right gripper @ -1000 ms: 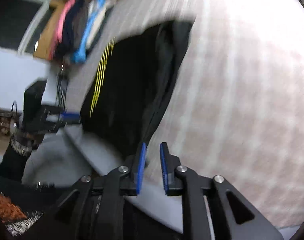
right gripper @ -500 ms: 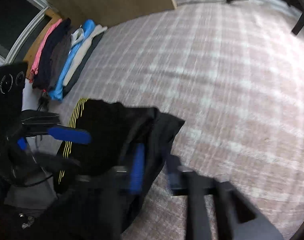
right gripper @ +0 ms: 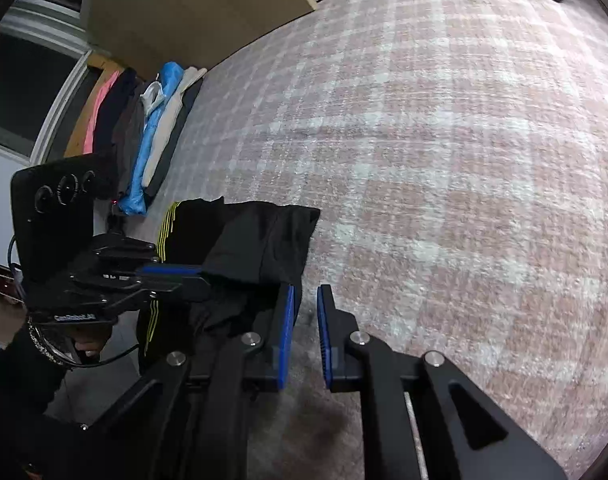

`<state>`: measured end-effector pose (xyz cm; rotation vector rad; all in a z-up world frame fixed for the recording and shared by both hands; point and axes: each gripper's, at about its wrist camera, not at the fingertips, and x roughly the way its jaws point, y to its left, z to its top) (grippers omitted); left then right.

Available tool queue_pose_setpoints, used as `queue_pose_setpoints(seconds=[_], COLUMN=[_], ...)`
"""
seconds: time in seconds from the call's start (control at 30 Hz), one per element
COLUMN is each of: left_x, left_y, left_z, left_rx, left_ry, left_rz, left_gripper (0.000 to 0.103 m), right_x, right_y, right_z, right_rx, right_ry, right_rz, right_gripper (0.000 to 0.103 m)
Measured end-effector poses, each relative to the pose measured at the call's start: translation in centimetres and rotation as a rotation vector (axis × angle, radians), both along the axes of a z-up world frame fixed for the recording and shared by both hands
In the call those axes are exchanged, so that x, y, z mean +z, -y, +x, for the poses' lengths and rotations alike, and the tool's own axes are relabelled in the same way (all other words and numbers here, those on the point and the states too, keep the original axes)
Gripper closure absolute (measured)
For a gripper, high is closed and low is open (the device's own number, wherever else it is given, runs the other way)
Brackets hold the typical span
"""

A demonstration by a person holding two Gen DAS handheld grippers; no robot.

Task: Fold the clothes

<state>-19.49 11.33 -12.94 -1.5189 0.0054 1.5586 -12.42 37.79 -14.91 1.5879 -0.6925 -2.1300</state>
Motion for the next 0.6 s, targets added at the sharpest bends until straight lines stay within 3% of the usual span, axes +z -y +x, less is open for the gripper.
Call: queue_pose_setpoints(seconds=[0.1,0.13,0.2,0.37,0.6], left_x=[0.1,0.2,0.6,1.4,-1.1], left_y=[-0.5,-0.6,-0.7,1.0,3.8], left_z=[0.1,0.2,0.7,2.1,3.9], left_rx=[0.000,-0.006,-0.016,-0.022,-0.027], left_ry=[0.027,0.037,0.030,0.015,0.039], left_rz=[0.032,0.044,0.061,0.059,-0.046], left_gripper=[0.100,0.088,0.078,0.078,0.078], right_x=[0.2,0.4,0.8,1.7,2.1], right_y=[0.7,1.0,1.7,3.8,7.1], right_z=[-0.1,-0.2,-0.4,-0.6,-0.8], right_rx=[0.018,0.030,0.053,0.156,0.292], right_ry=[-0.014,-0.031,-0.064,-0.135,-0.179], right_rz=[0.011,0.040,0.097,0.206,0.365], right_gripper=[0.090,0.089,0.086,0.081,0.082])
